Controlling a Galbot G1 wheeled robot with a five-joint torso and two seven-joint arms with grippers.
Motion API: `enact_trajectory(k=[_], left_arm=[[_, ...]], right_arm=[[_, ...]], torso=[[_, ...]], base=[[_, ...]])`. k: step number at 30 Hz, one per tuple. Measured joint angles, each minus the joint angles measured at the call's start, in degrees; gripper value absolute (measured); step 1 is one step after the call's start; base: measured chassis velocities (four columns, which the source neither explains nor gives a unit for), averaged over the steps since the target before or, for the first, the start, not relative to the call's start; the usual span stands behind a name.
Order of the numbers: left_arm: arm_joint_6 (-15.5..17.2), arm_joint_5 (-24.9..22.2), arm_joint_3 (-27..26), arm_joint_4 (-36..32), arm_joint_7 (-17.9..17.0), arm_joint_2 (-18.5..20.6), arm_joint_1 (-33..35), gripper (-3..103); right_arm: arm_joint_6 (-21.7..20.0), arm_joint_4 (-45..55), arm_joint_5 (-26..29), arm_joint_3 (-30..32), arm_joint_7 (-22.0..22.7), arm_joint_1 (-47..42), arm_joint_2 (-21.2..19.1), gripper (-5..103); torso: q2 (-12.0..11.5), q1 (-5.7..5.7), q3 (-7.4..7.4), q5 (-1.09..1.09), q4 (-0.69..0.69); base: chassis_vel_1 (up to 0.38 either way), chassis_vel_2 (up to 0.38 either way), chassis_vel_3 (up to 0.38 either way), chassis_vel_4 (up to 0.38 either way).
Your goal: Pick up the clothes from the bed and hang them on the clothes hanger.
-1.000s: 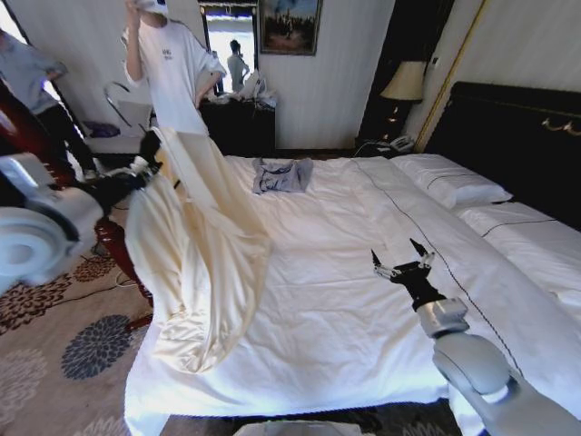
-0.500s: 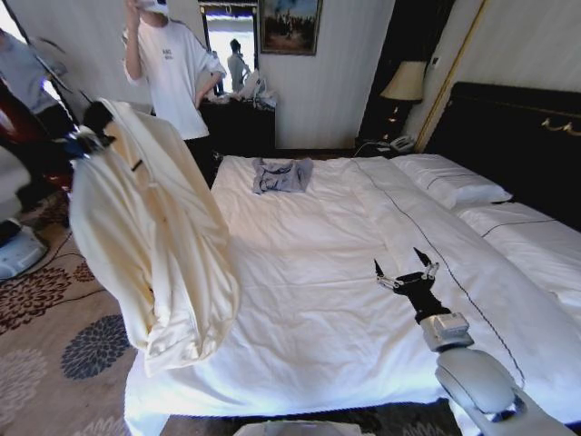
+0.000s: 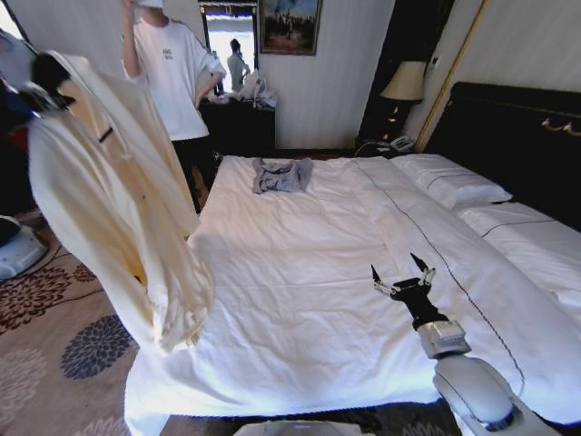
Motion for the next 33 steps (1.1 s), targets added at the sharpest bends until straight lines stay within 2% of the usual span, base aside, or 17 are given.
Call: enact_trajectory(k=[7,16,28,33], left_arm=[[0.5,-1.8,-1.0,2.9,-1.1,0.6,-0.1,17],[0.9,-3.0,1.2,7.9,-1.4,1.9,-0.9,17],[0.2,-3.0,4.4,11.1,4.0,4.5,-1.6,17],[0.3,-3.0,4.9,11.4,4.6,5.1,-1.8,17]], right_arm=[[0.0,0.4,0.3,1.0,0.0,-0.3,-0.6,100],[0.0,0.5,0.8,1.8,0.1,-0.6,-1.0,100],[-0.1,0.1,1.6,0.4,0.2,1.3,-1.4,100],[-0.2,-0.4,2.4,-0.8,0.2,3.1,-2.1,100]], torso=[[0.0,0.01,0.0,-0.02,0.0],[0.0,0.01,0.0,-0.02,0.0],[0.0,0.01,0.0,0.0,-0.01],[0.0,0.0,0.0,0.0,0.02]], base=[[0.0,0.0,0.0,0.0],[0.0,0.0,0.0,0.0],[0.0,0.0,0.0,0.0],[0.0,0.0,0.0,0.0]])
